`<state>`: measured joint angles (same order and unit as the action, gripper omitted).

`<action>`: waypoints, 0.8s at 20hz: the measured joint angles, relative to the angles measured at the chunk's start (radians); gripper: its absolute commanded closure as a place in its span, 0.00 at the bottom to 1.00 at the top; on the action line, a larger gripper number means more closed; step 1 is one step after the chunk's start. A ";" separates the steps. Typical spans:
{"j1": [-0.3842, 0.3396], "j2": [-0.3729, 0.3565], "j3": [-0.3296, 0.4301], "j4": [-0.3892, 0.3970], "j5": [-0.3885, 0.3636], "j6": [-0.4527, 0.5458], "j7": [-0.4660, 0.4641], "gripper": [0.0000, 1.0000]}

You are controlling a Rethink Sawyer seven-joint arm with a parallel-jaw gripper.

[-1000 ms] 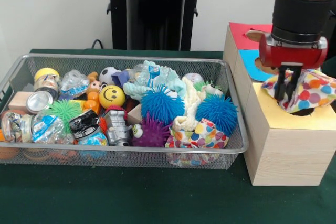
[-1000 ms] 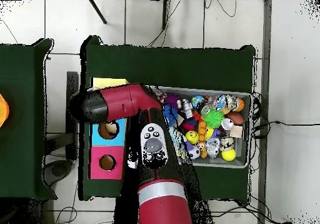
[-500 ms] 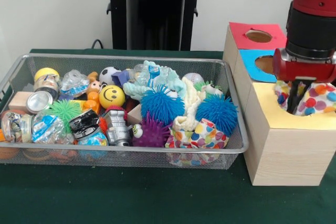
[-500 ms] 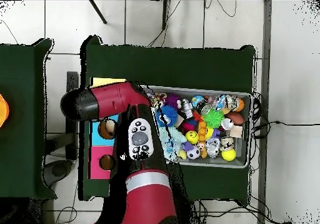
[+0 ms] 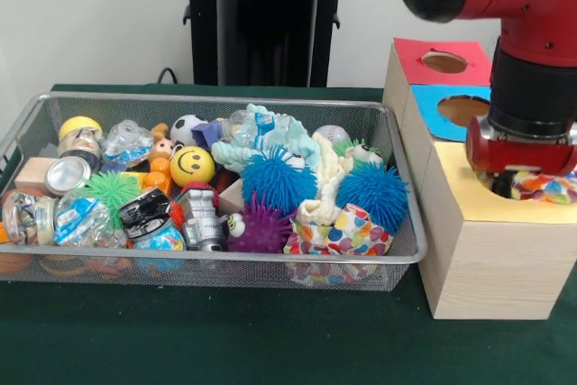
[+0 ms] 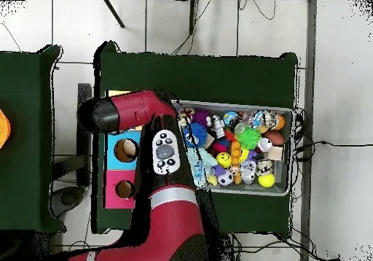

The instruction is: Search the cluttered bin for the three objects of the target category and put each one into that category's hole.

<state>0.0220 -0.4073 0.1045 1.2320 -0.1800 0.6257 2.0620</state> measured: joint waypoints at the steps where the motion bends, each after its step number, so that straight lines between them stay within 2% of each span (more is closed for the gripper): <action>1: -0.002 0.008 0.000 -0.007 0.000 -0.005 0.000 1.00; 4: -0.005 0.031 0.001 -0.035 0.001 -0.012 0.000 1.00; 16: -0.005 0.040 0.003 -0.058 0.002 0.029 0.000 1.00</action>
<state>0.0174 -0.3677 0.1071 1.1736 -0.1784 0.6547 2.0616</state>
